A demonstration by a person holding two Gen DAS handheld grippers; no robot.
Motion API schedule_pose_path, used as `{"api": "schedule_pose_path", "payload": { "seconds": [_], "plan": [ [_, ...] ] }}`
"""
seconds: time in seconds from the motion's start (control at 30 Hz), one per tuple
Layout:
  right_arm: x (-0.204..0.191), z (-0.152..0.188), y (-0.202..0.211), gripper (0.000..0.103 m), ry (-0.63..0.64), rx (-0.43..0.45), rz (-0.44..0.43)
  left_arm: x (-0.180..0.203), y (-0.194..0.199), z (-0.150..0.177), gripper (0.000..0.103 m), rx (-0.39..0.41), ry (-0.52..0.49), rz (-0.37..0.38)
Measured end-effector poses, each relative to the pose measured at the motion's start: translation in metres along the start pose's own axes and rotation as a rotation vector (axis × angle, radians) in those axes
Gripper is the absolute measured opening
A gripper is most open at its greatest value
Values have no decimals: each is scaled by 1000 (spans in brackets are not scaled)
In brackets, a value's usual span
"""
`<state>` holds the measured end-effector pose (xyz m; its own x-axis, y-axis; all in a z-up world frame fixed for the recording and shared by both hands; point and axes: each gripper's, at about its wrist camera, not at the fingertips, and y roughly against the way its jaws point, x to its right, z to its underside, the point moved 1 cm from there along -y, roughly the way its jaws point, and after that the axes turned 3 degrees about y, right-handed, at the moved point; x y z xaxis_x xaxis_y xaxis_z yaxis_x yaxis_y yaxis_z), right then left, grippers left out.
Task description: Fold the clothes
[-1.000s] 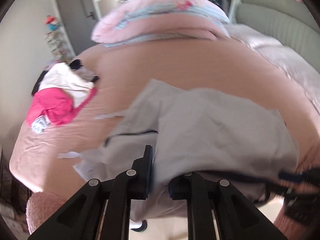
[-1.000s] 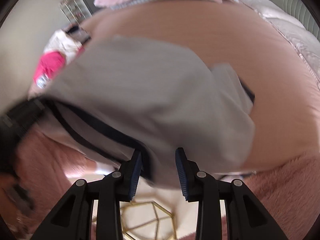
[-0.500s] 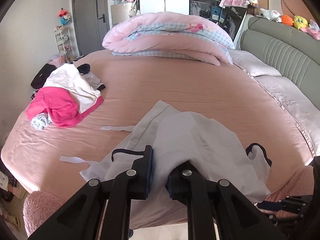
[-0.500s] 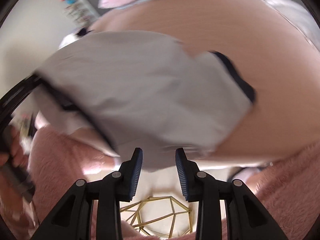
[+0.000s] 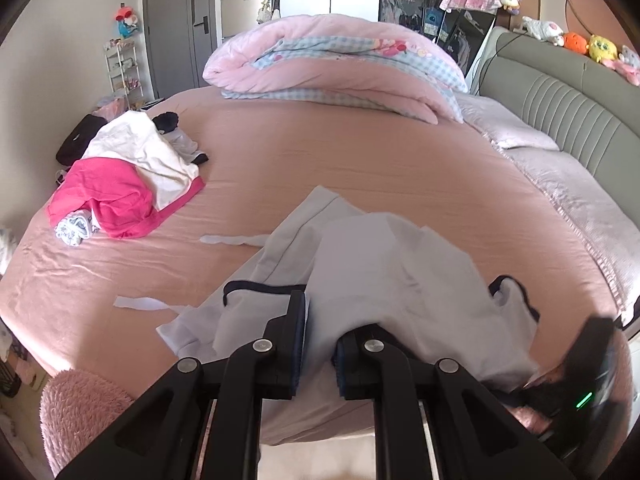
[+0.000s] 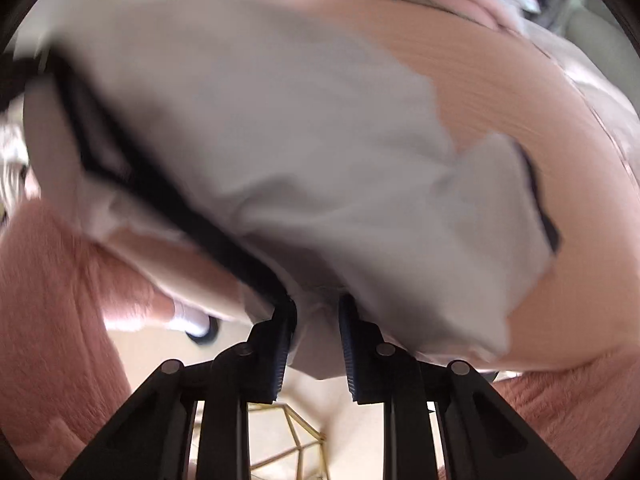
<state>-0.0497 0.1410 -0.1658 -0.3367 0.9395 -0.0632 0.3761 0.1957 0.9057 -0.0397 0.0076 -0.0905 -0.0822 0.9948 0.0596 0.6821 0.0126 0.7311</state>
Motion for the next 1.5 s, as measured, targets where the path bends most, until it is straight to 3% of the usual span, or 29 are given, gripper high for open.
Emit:
{"api": "schedule_pose_path", "payload": {
  "seconds": [0.17,0.27,0.37,0.43,0.47,0.57,0.6,0.63,0.7,0.77,0.87,0.97,1.07,1.13,1.23,1.33,1.4,1.5],
  "plan": [
    [41,-6,29,18,-131,123,122,0,-29,17,12,-135,-4,61],
    [51,-5,41,17,-212,180,134,11,-43,29,14,-206,-31,114],
    [55,-2,50,17,-252,210,75,17,-53,39,21,-247,-22,133],
    [55,2,50,17,-262,206,33,22,-59,46,49,-275,-16,145],
    [57,4,50,17,-266,203,18,24,-62,49,56,-288,-13,152],
    [69,3,37,17,-248,167,20,30,-71,59,58,-322,-6,161],
    [68,2,31,17,-245,150,43,28,-69,59,56,-293,-12,119],
    [69,5,26,17,-245,129,57,26,-67,59,42,-266,-19,74],
    [69,10,16,17,-245,88,85,18,-59,54,28,-211,-12,-11],
    [71,14,8,17,-258,58,97,5,-40,41,28,-134,50,-22],
    [70,14,23,17,-268,107,80,-2,-14,19,30,-113,85,119],
    [61,5,51,17,-243,215,96,4,6,3,30,-73,12,168],
    [53,-13,63,17,-204,268,89,10,6,0,31,-32,-39,100],
    [49,-23,52,17,-166,245,92,12,-12,7,31,-85,-60,62],
    [52,-21,22,18,-155,120,25,21,-43,27,31,-207,-85,96],
    [56,1,-14,16,-182,-6,4,27,-66,57,27,-316,-133,12],
    [62,6,-17,7,-198,-13,10,25,-62,63,3,-305,-159,-17],
    [74,2,3,7,-251,57,36,26,-43,56,3,-253,-174,-16]
  ]
}}
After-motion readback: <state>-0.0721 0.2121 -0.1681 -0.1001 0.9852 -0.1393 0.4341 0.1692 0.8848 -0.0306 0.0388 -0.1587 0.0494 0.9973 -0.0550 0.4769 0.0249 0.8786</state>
